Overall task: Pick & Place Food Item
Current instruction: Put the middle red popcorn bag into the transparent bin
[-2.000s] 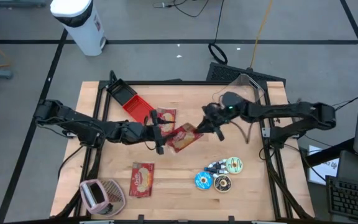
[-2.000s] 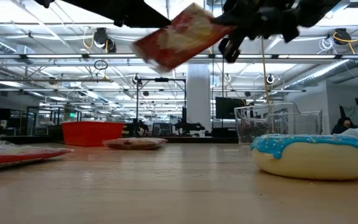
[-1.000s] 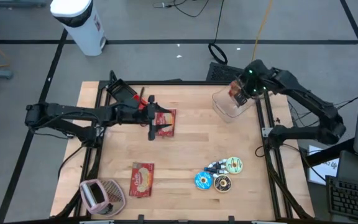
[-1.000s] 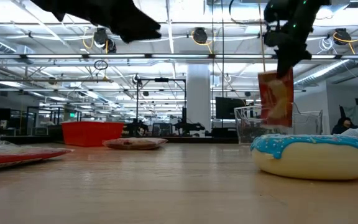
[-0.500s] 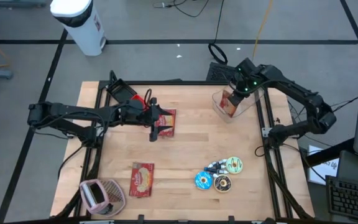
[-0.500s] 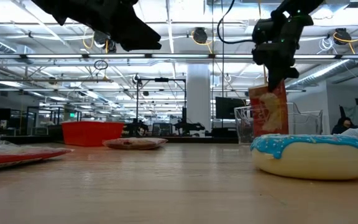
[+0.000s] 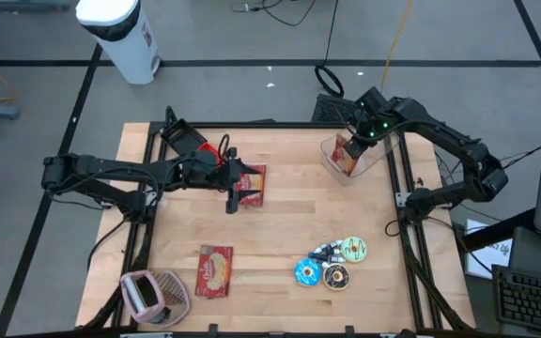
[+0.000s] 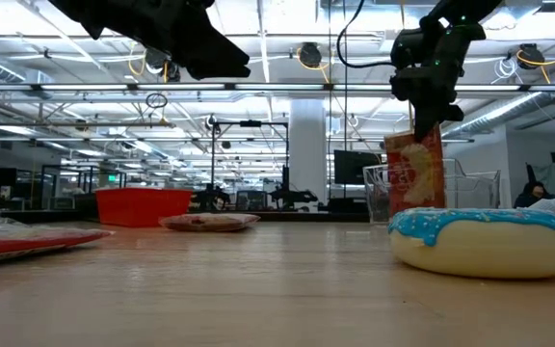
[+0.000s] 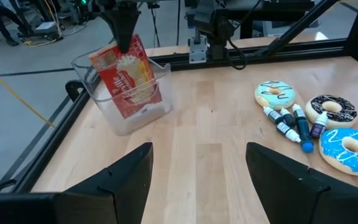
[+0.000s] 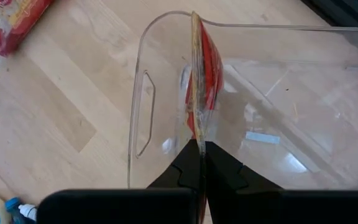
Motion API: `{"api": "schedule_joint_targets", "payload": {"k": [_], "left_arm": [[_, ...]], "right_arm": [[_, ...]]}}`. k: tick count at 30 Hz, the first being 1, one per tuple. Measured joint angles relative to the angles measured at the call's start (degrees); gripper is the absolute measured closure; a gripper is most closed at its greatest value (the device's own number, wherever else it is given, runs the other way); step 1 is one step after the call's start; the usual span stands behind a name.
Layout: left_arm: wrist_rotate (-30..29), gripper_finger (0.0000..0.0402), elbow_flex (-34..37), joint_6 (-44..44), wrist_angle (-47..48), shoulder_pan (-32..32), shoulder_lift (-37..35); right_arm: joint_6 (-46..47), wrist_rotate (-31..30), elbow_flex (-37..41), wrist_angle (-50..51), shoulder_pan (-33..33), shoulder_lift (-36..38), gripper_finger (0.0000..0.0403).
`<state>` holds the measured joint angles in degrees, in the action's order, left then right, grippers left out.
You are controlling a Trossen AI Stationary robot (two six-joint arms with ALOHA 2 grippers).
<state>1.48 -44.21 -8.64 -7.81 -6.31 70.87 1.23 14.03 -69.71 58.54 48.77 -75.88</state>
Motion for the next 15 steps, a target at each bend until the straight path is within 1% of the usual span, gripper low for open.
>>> {"api": "schedule_joint_targets", "payload": {"k": [4,6,12,15], "left_arm": [[0.0,0.0146,0.0,0.2,0.2,0.0,0.0],[0.0,0.0146,0.0,0.4,0.3,0.0,0.0],[0.0,0.0146,0.0,0.5,0.3,0.0,0.0],[0.0,0.0146,0.0,0.5,0.3,0.0,0.0]], "right_arm": [[0.2,4.6,0.0,0.1,-0.1,0.0,0.0402],[0.1,5.7,0.0,0.0,-0.3,0.0,0.0402],[-0.3,4.8,0.0,-0.6,-0.5,0.0,0.0402],[0.0,0.6,0.0,-1.3,-0.5,0.0,0.0395]]}}
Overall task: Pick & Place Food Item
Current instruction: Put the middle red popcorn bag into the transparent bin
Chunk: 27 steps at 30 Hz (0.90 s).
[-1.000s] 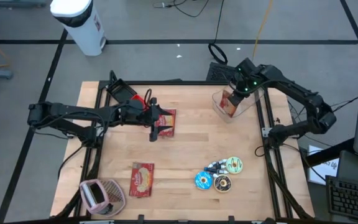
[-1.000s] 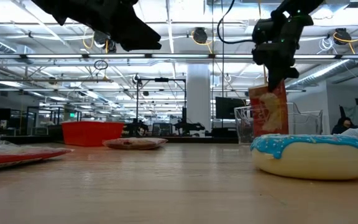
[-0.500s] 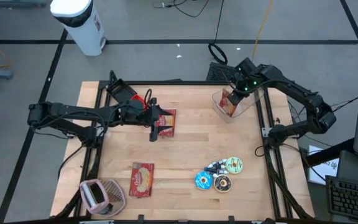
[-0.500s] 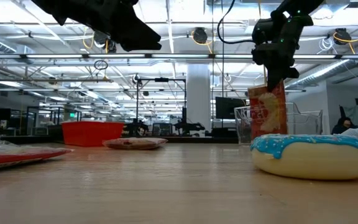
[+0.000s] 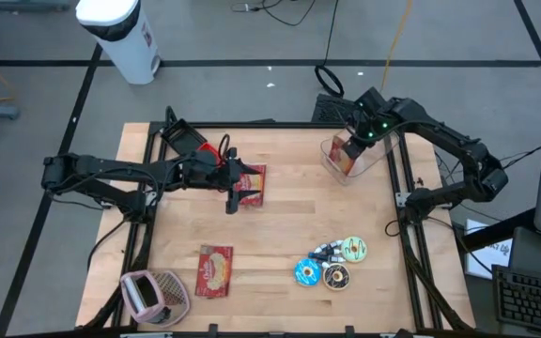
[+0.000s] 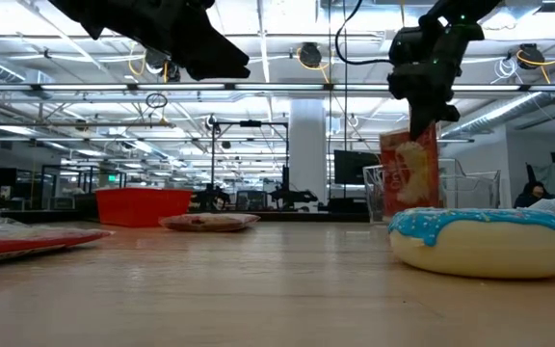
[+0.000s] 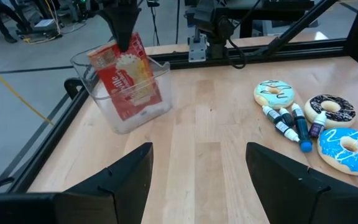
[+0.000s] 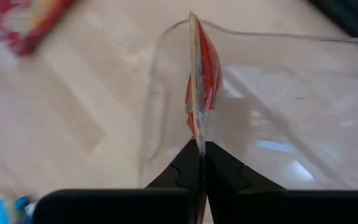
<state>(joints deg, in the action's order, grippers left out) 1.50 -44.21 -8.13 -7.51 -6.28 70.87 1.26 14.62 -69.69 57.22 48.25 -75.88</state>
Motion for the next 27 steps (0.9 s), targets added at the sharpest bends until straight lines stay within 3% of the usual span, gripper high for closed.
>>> {"api": "schedule_joint_targets", "payload": {"k": [10,21,27], "left_arm": [[0.0,0.0146,0.0,0.1,0.4,0.0,0.0],[0.0,0.0146,0.0,0.3,0.4,0.0,0.0],[0.1,0.0146,0.0,1.0,0.5,0.0,0.0]], "right_arm": [[-1.9,-4.6,3.7,-1.3,0.0,0.0,0.0332],[-6.8,-27.0,7.0,-3.8,0.0,0.5,0.0254],[-9.5,-31.4,7.0,-3.9,0.0,2.3,0.0228]]}}
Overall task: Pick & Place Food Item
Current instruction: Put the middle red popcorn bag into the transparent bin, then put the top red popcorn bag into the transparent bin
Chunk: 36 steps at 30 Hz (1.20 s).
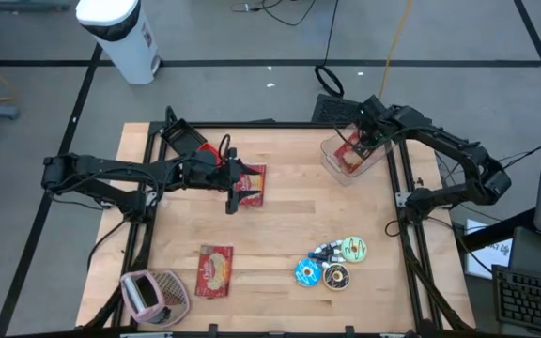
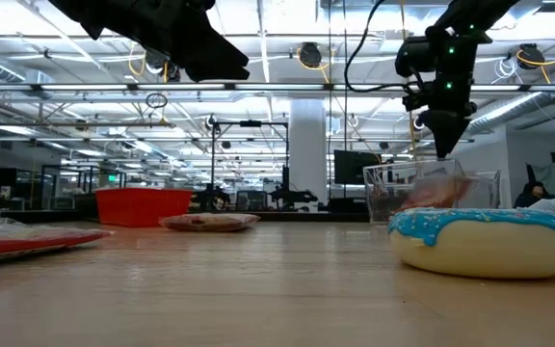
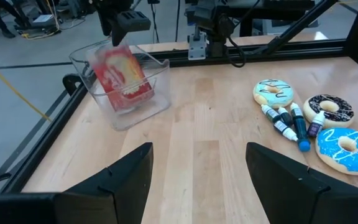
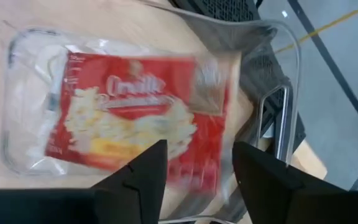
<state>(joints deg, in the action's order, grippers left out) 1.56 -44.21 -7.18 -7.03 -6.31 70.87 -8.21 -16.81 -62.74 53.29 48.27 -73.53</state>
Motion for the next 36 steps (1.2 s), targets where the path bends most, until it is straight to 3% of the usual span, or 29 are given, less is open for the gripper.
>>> {"api": "schedule_joint_targets", "payload": {"k": [7,9,19,22,27,33,36], "left_arm": [[0.0,0.0146,0.0,0.0,0.0,0.0,0.0],[0.0,0.0146,0.0,0.0,0.0,0.0,0.0],[0.1,0.0146,0.0,5.0,0.0,0.0,0.0],[0.1,0.0146,0.0,7.4,0.0,0.0,0.0],[0.1,0.0147,0.0,7.6,-0.1,0.1,0.0],[-0.1,0.0147,-0.1,10.0,-5.5,0.1,0.0],[1.0,0.0146,-0.1,9.9,-2.9,0.8,0.0]], "right_arm": [[1.3,0.8,0.0,-1.2,-1.2,1.8,0.0207],[3.1,4.3,0.0,-3.0,-2.2,2.3,0.0207],[2.9,42.5,0.0,-24.4,-12.0,4.4,0.0219],[3.4,49.6,0.0,-32.5,-17.2,4.4,0.0222],[4.0,51.3,0.0,-41.8,-26.7,4.0,0.0219],[1.2,51.3,-0.1,-42.5,-36.5,3.0,0.0218],[1.4,51.0,-0.1,-42.1,-40.0,2.1,0.0218]]}}
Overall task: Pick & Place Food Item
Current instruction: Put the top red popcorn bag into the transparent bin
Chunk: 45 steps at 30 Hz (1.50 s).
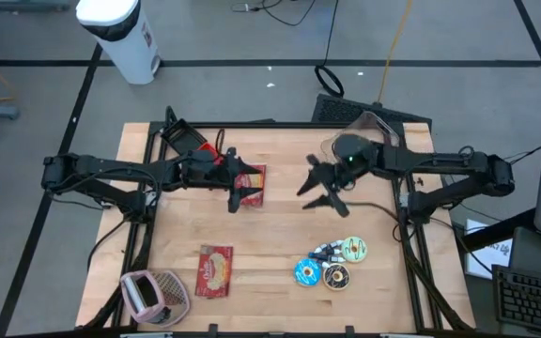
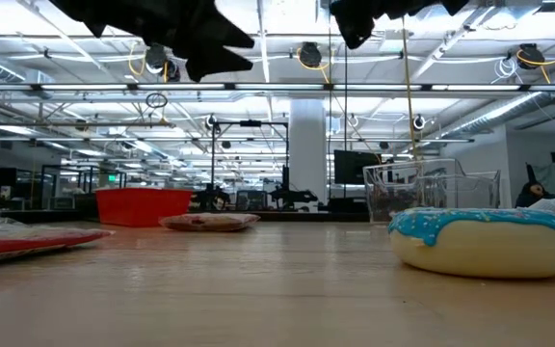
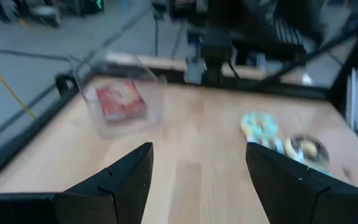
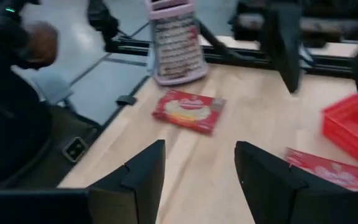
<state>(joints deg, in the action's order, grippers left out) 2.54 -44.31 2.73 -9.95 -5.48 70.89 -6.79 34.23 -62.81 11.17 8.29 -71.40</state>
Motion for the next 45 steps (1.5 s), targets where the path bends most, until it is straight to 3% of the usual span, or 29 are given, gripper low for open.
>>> {"api": "schedule_joint_targets", "payload": {"k": [3,6,9,13,19,23,29,38,41,45], "left_arm": [[0.0,0.0146,0.0,-2.3,7.1,1.3,0.0],[-3.6,0.0146,0.0,-5.6,15.4,2.7,0.0],[-8.5,0.0146,0.0,-6.7,23.5,4.5,0.1],[-12.6,0.0146,0.1,-6.5,29.0,6.7,2.9],[-11.7,0.0146,0.1,-7.0,29.6,10.0,10.6],[-17.4,0.0147,0.1,-8.8,29.3,10.9,15.8],[-24.8,0.0147,0.1,-9.3,27.3,10.6,22.7],[-27.0,0.0149,-0.1,-9.8,22.9,10.1,26.0],[-26.9,0.0169,-0.1,-9.7,22.8,10.1,26.0],[-26.2,0.0231,-0.1,-8.6,22.7,10.1,26.1]], "right_arm": [[-0.1,-1.0,0.0,-0.1,-2.8,-0.7,0.0218],[-0.9,-6.3,2.2,-1.7,-5.3,-0.7,0.0219],[-2.6,-11.8,6.2,-6.7,-6.5,-0.7,0.0223],[-2.9,-13.4,11.9,-16.3,-6.5,-0.7,0.0229],[-1.4,-13.4,20.4,-33.2,-6.5,-0.7,0.023],[-1.4,-13.4,24.1,-40.0,-6.5,-0.7,0.0232],[-1.4,-13.5,25.8,-43.0,-6.5,-0.7,0.0234],[0.0,-13.6,25.8,-43.0,-6.5,-0.7,0.0234],[0.1,-15.7,25.8,-42.2,-6.5,-0.7,0.0234],[0.1,-17.8,25.8,-41.9,-6.5,-0.7,0.0234]]}}
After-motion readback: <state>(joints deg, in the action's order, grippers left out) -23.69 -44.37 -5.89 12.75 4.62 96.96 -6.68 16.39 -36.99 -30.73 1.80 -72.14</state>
